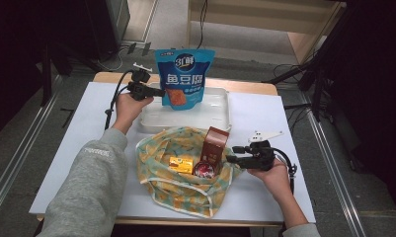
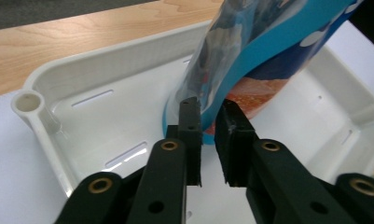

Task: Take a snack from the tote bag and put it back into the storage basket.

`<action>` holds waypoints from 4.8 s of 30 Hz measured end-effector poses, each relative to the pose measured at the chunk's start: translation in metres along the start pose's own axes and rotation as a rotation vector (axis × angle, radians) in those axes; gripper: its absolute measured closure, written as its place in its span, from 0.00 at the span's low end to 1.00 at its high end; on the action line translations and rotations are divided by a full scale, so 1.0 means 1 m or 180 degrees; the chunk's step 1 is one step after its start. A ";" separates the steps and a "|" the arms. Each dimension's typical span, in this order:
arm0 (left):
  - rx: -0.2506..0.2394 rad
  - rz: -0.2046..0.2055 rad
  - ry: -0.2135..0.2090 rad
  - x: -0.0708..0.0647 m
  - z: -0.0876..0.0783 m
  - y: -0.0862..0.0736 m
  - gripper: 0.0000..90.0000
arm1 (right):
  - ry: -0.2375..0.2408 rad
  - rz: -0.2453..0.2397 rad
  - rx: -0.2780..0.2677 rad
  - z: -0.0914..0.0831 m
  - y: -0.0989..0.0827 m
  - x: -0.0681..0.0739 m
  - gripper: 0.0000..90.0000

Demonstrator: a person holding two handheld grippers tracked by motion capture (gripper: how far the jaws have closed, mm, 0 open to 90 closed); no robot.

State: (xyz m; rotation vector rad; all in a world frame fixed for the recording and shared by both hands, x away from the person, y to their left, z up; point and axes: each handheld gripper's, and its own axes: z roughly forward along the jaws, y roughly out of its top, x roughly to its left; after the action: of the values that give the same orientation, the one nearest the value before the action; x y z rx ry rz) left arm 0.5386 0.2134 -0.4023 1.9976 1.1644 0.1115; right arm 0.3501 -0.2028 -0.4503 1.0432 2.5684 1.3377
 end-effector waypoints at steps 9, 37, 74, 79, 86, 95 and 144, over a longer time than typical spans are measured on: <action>0.0108 0.0043 -0.0113 -0.006 -0.007 -0.012 0.68 | 0.0000 0.0017 -0.0031 -0.002 0.000 0.000 0.54; 0.0194 0.0230 -0.0468 -0.044 -0.050 -0.044 0.57 | -0.0008 0.0106 -0.0044 -0.017 0.001 -0.002 0.54; 0.0230 0.0432 -0.0634 -0.064 -0.080 -0.098 0.50 | -0.0045 -0.0115 -0.0026 -0.039 0.020 0.034 0.49; 0.0234 0.0418 -0.0718 -0.062 -0.081 -0.098 0.50 | 0.0001 -0.0136 -0.0011 -0.040 0.024 0.038 0.46; 0.0247 0.0385 -0.0742 -0.060 -0.082 -0.098 0.47 | 0.0018 -0.0231 0.0016 -0.040 0.032 0.045 0.39; 0.0265 0.0423 -0.0719 -0.061 -0.083 -0.098 0.45 | 0.0070 -0.0280 0.0011 -0.041 0.042 0.051 0.33; 0.0192 0.0454 -0.0791 -0.060 -0.091 -0.094 0.39 | 0.0082 -0.0569 0.0103 -0.019 0.109 0.079 0.40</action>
State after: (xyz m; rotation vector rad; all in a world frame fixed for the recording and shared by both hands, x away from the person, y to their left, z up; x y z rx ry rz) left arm 0.3989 0.2455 -0.3867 2.0784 0.8771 -0.0984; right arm 0.3408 -0.1266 -0.3379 0.7831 2.6371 1.2775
